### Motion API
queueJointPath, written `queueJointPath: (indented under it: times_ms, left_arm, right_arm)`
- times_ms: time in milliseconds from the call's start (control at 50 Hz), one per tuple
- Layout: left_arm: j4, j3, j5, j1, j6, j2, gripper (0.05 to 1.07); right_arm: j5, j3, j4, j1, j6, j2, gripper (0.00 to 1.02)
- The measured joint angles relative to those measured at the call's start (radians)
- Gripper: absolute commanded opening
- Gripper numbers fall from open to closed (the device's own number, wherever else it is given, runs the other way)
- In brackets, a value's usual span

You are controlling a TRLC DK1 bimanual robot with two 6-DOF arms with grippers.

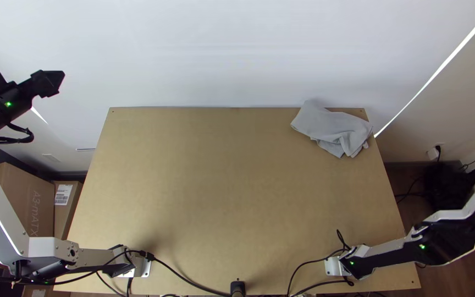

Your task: Fold the t-shirt

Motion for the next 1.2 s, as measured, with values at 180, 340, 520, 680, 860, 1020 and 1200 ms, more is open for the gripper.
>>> queueJointPath:
  times_ms: [180,340,520,680,860,1020,1200]
  left_arm:
    - [0.115,-0.005,-0.002,0.018,-0.005,-0.047,1.03]
    - [0.208,-0.008,-0.013,0.052,-0.019,-0.120,1.03]
    - [0.379,-0.127,-0.039,0.070,-0.030,-0.262,1.03]
    - [0.525,-0.314,-0.054,0.070,-0.031,-0.431,1.03]
    - [0.672,-0.529,-0.057,0.070,-0.034,-0.617,1.03]
    - [0.716,-0.656,-0.058,0.069,-0.044,-0.724,1.03]
    - [0.798,-0.863,-0.058,0.069,-0.065,-0.843,1.03]
  right_arm:
    - [0.020,0.047,0.224,-0.026,0.041,-0.124,0.98]
    - [0.068,0.026,0.382,-0.020,0.074,-0.271,0.98]
    - [0.119,-0.101,0.621,0.094,0.078,-0.496,0.98]
    - [0.132,-0.179,0.649,0.209,0.078,-0.645,0.98]
    - [0.135,-0.342,0.654,0.277,0.079,-0.765,0.98]
    - [0.134,-0.518,0.652,0.281,0.086,-0.856,0.98]
    - [0.126,-0.736,0.673,0.290,0.081,-0.961,0.98]
